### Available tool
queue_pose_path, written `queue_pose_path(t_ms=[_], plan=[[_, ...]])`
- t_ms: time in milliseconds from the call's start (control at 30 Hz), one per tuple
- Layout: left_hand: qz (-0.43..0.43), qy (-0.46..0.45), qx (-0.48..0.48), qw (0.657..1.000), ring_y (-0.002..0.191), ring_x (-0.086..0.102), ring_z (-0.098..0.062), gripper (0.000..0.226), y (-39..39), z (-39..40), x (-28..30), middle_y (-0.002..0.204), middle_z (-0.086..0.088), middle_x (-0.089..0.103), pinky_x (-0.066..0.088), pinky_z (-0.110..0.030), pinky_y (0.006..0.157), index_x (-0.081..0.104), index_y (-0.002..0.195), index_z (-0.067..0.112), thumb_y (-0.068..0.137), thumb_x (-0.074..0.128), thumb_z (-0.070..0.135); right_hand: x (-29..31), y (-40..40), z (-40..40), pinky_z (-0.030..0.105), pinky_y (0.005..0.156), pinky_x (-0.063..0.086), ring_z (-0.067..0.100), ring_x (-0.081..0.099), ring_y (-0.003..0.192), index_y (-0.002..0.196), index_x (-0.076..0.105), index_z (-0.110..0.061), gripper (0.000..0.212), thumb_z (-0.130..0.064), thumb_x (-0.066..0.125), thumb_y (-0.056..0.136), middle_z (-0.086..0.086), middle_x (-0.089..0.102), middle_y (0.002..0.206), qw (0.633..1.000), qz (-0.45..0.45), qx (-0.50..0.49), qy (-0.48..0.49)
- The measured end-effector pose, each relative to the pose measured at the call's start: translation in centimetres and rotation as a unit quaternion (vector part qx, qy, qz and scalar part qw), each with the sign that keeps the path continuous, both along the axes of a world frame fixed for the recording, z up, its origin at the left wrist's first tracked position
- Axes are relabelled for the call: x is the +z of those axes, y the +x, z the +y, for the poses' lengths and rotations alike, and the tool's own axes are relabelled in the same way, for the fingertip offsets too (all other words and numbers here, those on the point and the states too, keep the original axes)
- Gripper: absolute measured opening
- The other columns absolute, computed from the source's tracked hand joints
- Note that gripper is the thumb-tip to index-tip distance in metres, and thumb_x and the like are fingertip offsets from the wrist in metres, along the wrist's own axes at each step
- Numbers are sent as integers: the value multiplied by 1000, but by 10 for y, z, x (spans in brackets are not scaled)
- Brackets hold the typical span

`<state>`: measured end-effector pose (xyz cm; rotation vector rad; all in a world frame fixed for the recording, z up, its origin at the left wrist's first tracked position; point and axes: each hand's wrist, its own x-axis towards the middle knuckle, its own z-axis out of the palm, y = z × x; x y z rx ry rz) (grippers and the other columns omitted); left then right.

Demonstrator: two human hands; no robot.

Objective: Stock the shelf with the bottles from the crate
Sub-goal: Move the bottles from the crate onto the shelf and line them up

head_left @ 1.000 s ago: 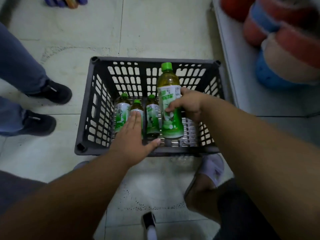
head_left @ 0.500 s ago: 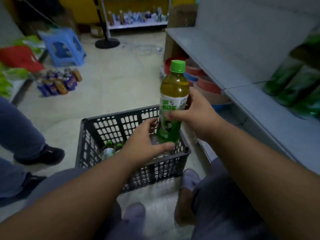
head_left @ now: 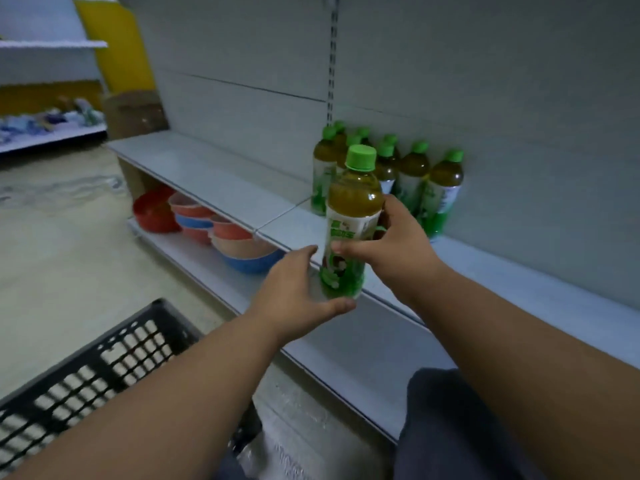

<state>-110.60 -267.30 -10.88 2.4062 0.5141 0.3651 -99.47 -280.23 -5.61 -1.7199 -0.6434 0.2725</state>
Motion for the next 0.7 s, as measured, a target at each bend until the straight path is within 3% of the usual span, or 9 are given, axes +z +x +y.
queue_pose_path(t_ms=[100, 200, 333, 400, 533, 633, 700], plan=[[29, 50, -37, 998, 140, 37, -21, 114, 57, -3, -13, 155, -2, 36, 37, -41, 113, 28, 155, 22, 65, 72, 76, -13, 42, -11, 47, 88, 59, 15, 72, 96, 111, 59, -29, 67, -23, 93, 55, -6, 73, 104, 998, 2, -66, -8], [58, 83, -71, 992, 135, 41, -23, 112, 110, -7, -30, 149, -3, 42, 40, -41, 109, 32, 152, 22, 63, 65, 81, -29, 80, -15, 46, 85, 60, 14, 72, 94, 109, 59, -32, 66, -27, 93, 53, -9, 74, 101, 994, 5, -112, -17], [88, 105, -80, 987, 123, 50, -25, 98, 163, -12, -58, 132, -2, 53, 44, -41, 102, 45, 136, 21, 60, 58, 83, -48, 121, -9, 44, 83, 61, 13, 71, 94, 113, 57, -30, 64, -28, 95, 61, -12, 72, 101, 988, -9, -149, -50], [93, 114, -65, 987, 128, 46, -27, 99, 179, -12, -70, 136, -6, 51, 40, -42, 106, 44, 137, 15, 67, 54, 84, -57, 133, -5, 42, 84, 61, 12, 69, 93, 112, 56, -30, 61, -28, 93, 64, -14, 70, 99, 984, -22, -166, -65], [160, 197, -58, 965, 154, 4, -26, 119, 191, -13, -89, 167, -14, 8, 8, -42, 124, 7, 158, 5, 78, 31, 89, -73, 140, -3, 37, 85, 59, 6, 66, 93, 106, 53, -35, 52, -30, 89, 70, -16, 68, 101, 975, -36, -206, -80], [190, 218, -81, 954, 154, -11, -25, 120, 192, -10, -91, 167, -14, -7, 0, -44, 124, -4, 158, 5, 77, 20, 90, -90, 135, -3, 34, 90, 54, 14, 60, 106, 123, 55, -29, 63, -38, 88, 70, -6, 60, 118, 959, -100, -207, -166], [210, 230, -88, 946, 153, -15, -25, 120, 192, -10, -90, 166, -15, -11, -1, -44, 124, -8, 158, 5, 74, 12, 90, -98, 135, -3, 29, 85, 50, 17, 59, 105, 127, 56, -23, 63, -42, 85, 73, -3, 59, 118, 948, -111, -194, -225]])
